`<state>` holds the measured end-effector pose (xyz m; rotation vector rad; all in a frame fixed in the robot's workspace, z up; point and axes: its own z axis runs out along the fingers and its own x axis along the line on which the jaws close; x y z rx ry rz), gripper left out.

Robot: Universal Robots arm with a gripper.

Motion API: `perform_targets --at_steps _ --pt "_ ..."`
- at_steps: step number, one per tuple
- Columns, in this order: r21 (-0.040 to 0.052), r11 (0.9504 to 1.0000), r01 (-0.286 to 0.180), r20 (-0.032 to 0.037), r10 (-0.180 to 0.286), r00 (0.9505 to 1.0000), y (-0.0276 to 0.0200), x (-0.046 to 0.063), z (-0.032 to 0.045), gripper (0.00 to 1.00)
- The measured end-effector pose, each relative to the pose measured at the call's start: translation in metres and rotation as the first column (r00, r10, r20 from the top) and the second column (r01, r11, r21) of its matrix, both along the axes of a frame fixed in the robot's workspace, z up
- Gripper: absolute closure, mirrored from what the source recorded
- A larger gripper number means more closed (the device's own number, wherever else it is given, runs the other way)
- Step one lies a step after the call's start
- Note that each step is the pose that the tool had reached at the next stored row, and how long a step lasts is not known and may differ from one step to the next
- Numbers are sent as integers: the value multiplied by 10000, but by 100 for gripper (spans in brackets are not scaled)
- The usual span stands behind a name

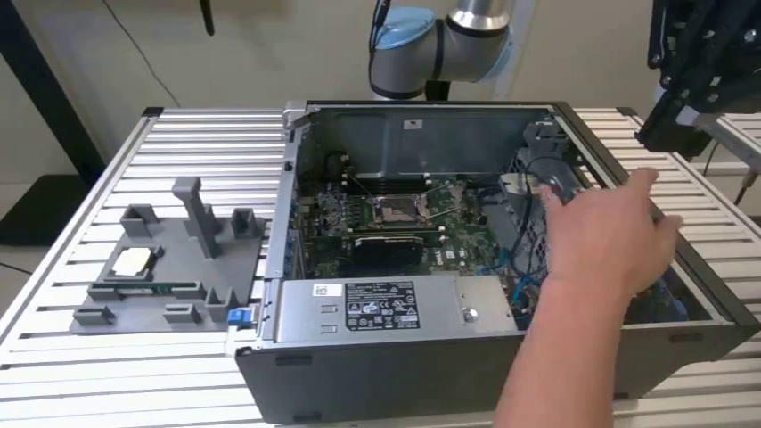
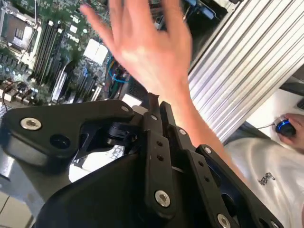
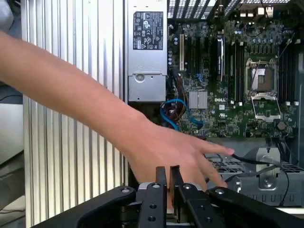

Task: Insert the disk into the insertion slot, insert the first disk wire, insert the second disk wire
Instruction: 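Insert the second disk wire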

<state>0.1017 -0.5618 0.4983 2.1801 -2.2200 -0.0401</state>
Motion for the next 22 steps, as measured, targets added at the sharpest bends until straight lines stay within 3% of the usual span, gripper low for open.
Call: perform_targets --at_steps 4,5,22 --pt "-1 10000 0 0 0 10000 0 0 1 77" --pt "-1 10000 0 0 0 10000 0 0 0 89" --pt "-1 10000 1 0 -1 10000 0 0 1 89"
